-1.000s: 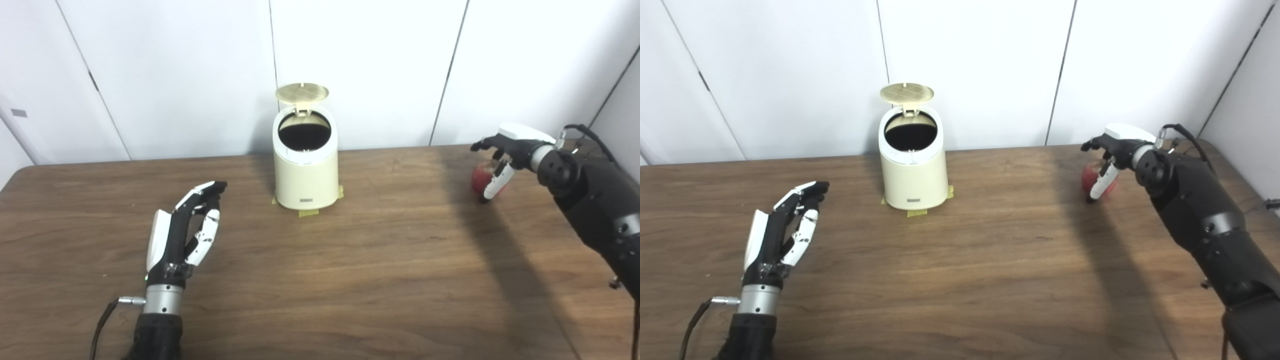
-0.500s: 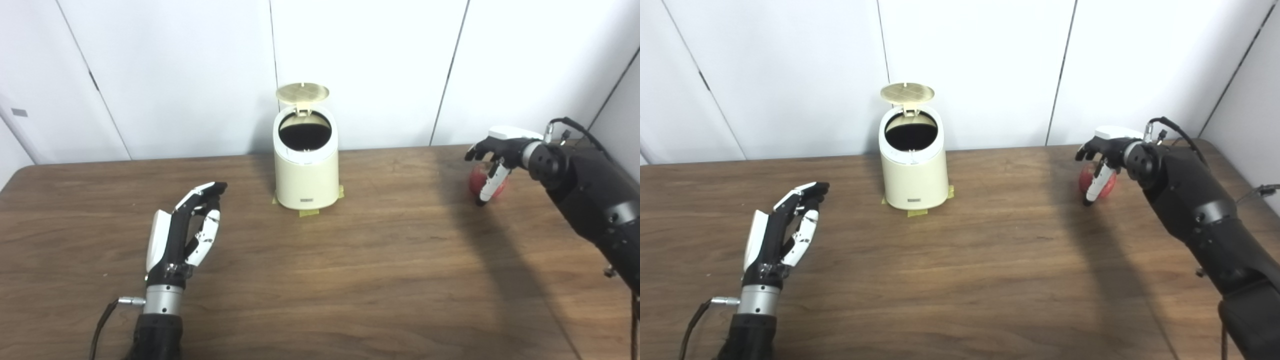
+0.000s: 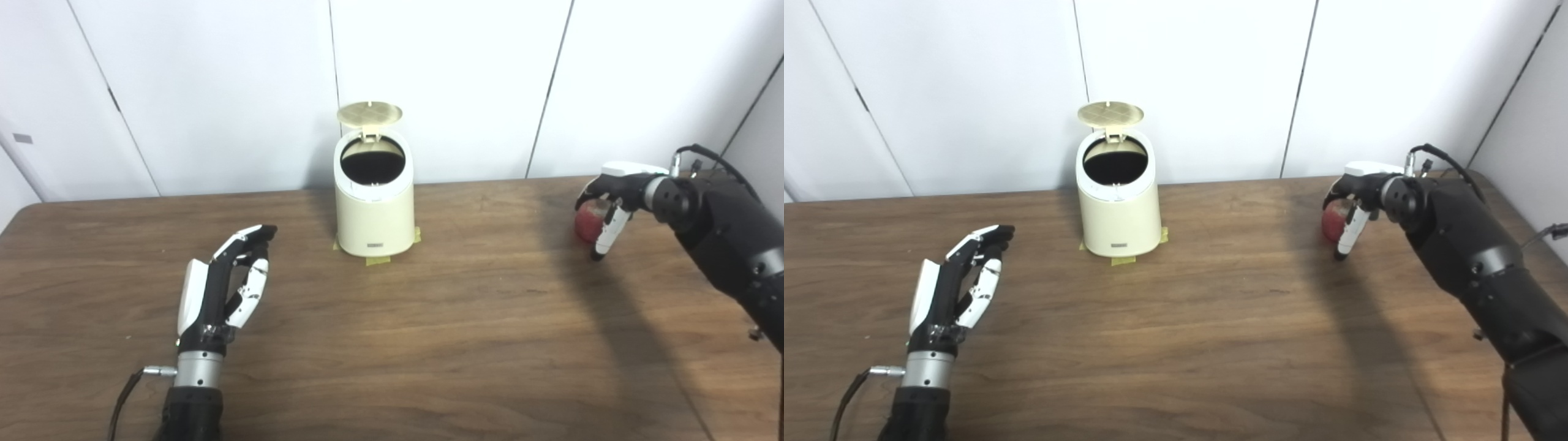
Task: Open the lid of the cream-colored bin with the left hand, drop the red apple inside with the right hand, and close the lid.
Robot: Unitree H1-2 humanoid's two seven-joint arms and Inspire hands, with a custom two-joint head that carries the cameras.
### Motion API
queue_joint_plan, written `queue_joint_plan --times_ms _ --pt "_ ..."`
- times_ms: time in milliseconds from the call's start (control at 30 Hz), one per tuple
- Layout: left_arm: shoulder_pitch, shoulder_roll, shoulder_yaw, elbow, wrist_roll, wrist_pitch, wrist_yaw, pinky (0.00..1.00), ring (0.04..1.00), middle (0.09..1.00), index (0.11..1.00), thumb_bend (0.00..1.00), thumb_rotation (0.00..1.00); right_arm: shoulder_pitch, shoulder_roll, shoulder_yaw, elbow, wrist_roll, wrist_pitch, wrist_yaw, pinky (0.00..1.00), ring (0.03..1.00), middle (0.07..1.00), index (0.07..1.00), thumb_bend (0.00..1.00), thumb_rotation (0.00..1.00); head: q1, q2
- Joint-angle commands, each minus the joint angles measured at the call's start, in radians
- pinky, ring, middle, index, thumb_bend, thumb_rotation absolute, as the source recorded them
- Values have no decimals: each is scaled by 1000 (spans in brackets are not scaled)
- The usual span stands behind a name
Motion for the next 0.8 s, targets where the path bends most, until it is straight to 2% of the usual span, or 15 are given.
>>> queue_joint_plan --times_ms 0,133,267,400,567,667,700,733,767 --pt "-11 0 6 -33 0 -19 11 646 737 757 754 189 791 -48 -40 -8 -15 -13 2 -2 607 780 850 765 921 155 1 1" --pt "-13 1 6 -29 -1 -26 12 646 738 757 753 191 794 -41 -50 3 -28 -21 -12 3 636 809 856 753 922 171 0 1" --pt "-13 1 4 -30 8 -24 13 647 740 759 755 190 799 -35 -51 9 -32 -32 -16 2 628 792 858 756 932 199 2 2" --pt "-11 -2 5 -34 4 -17 10 650 741 761 757 188 797 -32 -50 22 -24 -44 -32 -2 721 857 879 758 877 175 5 3" --pt "-9 -3 5 -39 1 -17 9 650 739 759 755 194 786 -33 -51 44 -5 -68 -71 -17 642 800 857 752 858 173 5 4" --pt "-8 -3 3 -44 5 -10 6 650 741 761 757 190 780 -12 -49 39 -28 -98 -84 -82 613 788 832 713 866 136 7 5" --pt "-8 -3 4 -45 6 -8 6 650 741 762 758 188 780 -2 -39 29 -24 -112 -69 -128 612 781 805 661 851 66 8 6" --pt "-8 -4 5 -45 4 -9 6 650 741 761 757 187 779 7 -26 17 -4 -122 -62 -190 579 716 746 578 689 95 8 6" --pt "-8 -5 6 -44 1 -10 6 651 741 762 757 188 778 16 -13 6 10 -132 -60 -257 488 593 603 523 593 39 5 6"
